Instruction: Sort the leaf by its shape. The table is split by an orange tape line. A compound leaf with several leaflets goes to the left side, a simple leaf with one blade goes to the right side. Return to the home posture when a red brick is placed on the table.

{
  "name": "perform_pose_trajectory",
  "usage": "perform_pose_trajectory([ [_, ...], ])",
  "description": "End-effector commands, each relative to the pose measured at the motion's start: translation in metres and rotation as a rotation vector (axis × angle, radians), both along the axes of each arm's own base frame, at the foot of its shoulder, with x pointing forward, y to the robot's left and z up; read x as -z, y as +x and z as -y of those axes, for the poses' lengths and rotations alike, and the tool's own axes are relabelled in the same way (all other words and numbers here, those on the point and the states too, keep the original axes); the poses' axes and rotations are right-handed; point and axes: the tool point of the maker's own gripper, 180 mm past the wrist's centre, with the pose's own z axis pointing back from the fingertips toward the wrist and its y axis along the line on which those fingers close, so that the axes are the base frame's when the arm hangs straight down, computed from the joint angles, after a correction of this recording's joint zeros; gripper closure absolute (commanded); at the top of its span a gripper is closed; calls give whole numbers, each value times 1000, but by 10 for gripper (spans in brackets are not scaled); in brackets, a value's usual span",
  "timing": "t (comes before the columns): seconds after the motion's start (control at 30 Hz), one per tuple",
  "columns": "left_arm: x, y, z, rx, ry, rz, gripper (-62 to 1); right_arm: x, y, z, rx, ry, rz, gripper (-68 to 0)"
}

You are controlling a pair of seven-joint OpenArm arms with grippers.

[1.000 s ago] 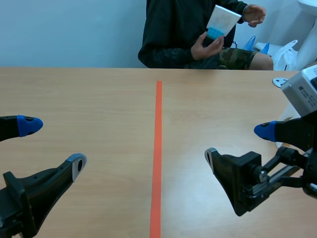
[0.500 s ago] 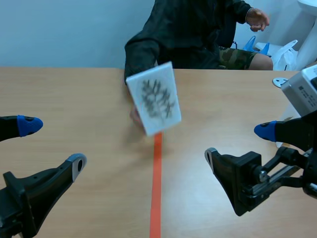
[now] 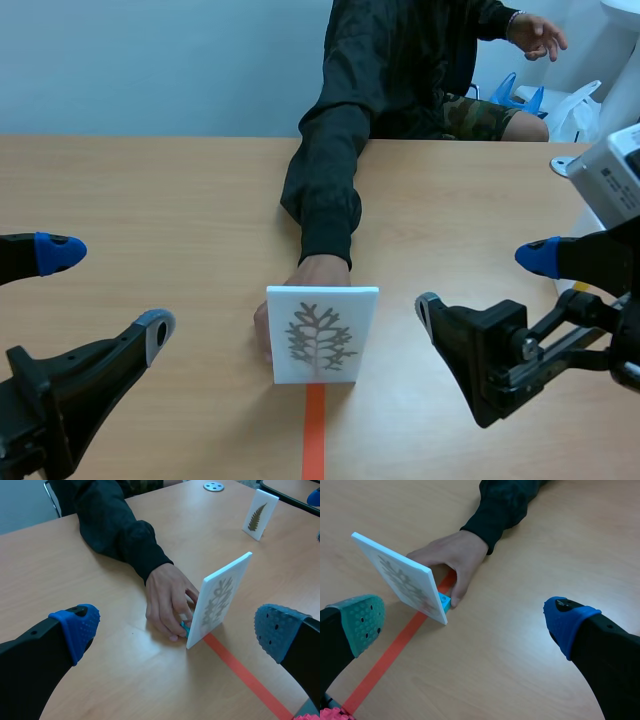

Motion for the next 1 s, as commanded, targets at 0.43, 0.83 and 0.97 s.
perform_pose_trajectory([
  [0.43,-8,1,4,3,-26,24,-623,5,8,5,-6,2,10,-679],
  [0.83,-8,1,4,3,-26,24,-623,50,24,-8,-121,-17,-15,-679],
  [0.97,-8,1,4,3,-26,24,-623,67,29,-21,-184,-47,6,-679],
])
